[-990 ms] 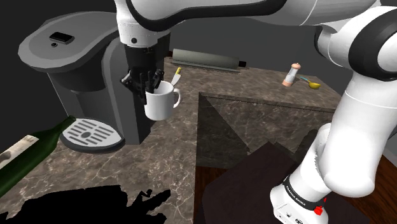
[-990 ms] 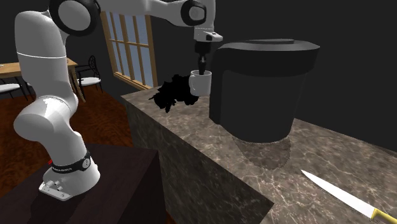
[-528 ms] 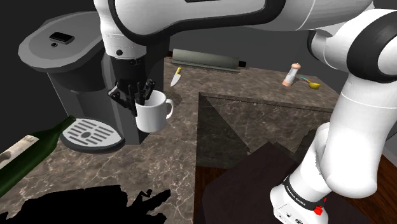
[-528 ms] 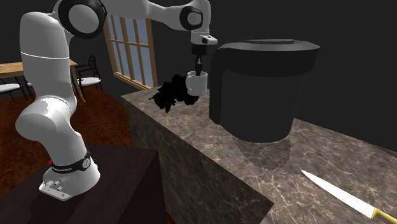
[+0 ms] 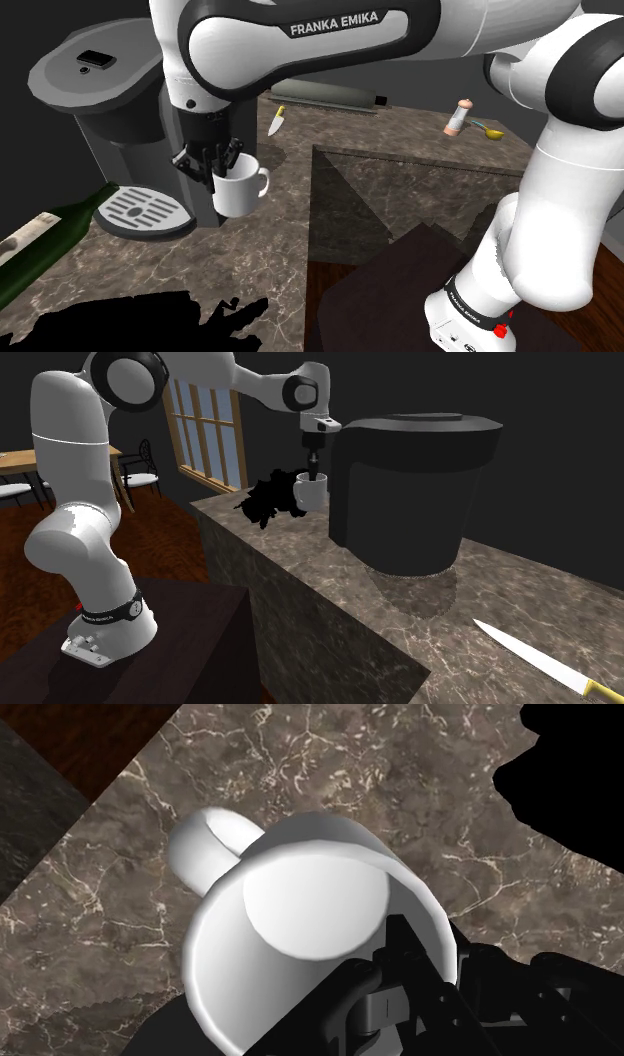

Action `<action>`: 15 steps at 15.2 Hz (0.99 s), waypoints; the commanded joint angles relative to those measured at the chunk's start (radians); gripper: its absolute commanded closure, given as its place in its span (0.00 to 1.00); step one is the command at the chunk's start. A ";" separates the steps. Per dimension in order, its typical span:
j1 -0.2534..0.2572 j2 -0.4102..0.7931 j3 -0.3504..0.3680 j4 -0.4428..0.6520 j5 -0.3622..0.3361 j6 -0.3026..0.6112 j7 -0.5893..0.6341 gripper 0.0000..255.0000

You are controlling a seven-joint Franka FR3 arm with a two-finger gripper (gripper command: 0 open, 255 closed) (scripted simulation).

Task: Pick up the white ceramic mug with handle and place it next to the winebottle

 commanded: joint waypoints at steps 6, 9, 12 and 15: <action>0.000 0.026 -0.003 -0.089 -0.004 0.089 0.000 1.00; 0.001 0.037 -0.006 -0.115 -0.008 0.126 0.002 1.00; 0.003 0.050 -0.009 -0.139 -0.013 0.162 0.004 1.00; 0.005 0.064 -0.011 -0.161 -0.018 0.198 0.007 1.00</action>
